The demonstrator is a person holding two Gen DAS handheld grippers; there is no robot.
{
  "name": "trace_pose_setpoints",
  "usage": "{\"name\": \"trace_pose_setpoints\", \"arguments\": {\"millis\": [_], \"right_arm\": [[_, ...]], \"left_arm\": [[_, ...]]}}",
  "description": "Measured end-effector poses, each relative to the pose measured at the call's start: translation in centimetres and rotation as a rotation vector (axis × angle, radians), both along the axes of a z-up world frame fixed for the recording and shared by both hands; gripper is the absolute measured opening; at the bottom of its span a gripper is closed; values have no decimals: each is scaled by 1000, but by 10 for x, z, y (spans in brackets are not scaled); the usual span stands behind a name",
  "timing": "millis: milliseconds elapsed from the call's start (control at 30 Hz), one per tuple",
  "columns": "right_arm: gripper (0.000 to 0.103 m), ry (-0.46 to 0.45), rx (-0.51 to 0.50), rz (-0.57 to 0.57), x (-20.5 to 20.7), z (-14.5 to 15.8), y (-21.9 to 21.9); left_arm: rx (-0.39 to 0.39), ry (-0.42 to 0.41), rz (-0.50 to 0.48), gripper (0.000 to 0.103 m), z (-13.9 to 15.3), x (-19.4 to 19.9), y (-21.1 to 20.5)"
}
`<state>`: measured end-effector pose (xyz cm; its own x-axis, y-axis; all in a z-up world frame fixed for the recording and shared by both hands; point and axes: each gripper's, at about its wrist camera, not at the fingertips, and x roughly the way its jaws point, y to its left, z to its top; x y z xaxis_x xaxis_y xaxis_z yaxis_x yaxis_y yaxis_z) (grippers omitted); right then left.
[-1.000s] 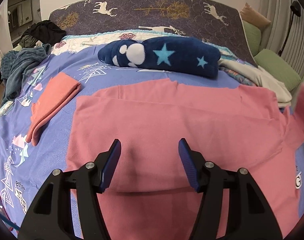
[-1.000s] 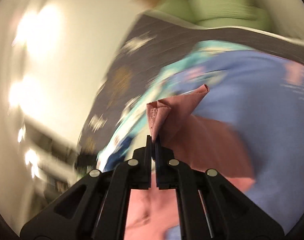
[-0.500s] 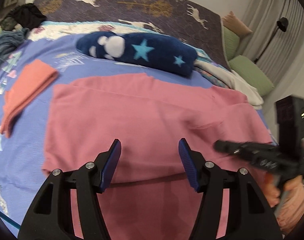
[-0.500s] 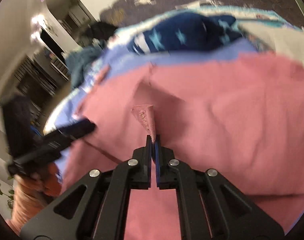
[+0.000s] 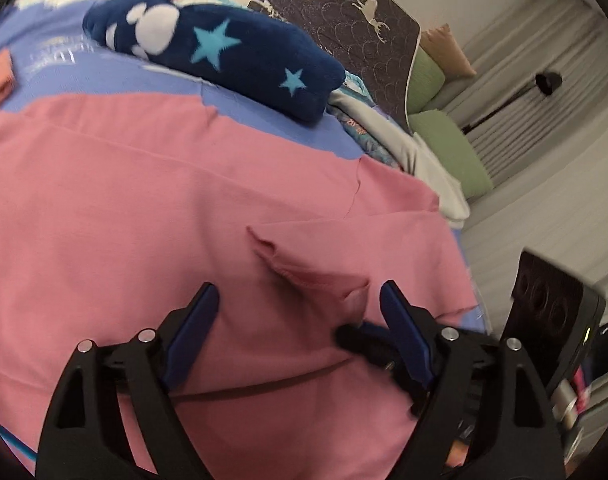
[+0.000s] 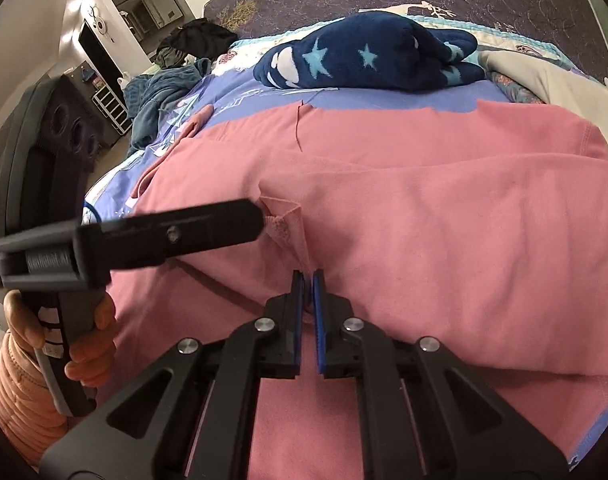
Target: Fold small clothes
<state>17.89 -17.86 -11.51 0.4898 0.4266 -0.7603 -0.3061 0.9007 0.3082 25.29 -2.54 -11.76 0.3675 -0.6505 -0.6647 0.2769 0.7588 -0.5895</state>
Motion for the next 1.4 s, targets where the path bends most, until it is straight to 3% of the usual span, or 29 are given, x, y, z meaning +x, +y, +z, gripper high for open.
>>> {"name": "trace_pose_setpoints", "arguments": {"millis": [100,167,200,233,300,367,433,533,667,900,1167,1200,1233,1300,1400], "right_arm": [[7,-23,-24,9,-1,1,4],[7,-39,-36,23,-4,2,8],[7,-45,-41,27,-5,3,9],[7,-50,-46,30,-7,4,9],[7,-48,-47,29,-9,7,5],[10,-74,-52,8,-18,19,-9],[28,-132,-92,-42,-31,34,-37],[38,-182,-181,-162,-46,45,-82],[46,-132,-244,-315,-57,40,-135],[47,-33,-257,-334,-56,9,-143],[54,-67,-255,-309,-45,18,-133],[56,-75,-255,-304,-42,20,-132],[58,-80,-243,-296,-37,22,-133],[59,-79,-210,-298,-27,26,-138],[59,-73,-167,-330,-6,37,-146]], "left_arm": [[-7,17,19,82,0,7,-10],[-11,21,-6,44,1,10,-18],[-8,41,-30,10,-2,12,-23],[11,50,-32,1,-3,12,-27],[77,-8,-19,1,6,7,-32],[75,-64,-12,1,21,1,-26],[57,-116,8,1,41,-3,-11],[72,-214,62,1,79,-9,25],[144,-261,127,1,98,-9,66],[195,-174,215,1,69,0,108],[271,-144,273,2,41,9,130],[292,-142,283,6,36,10,131],[325,-133,296,20,30,11,133],[375,-99,306,34,15,14,135],[401,-92,292,36,-2,12,136]]}}
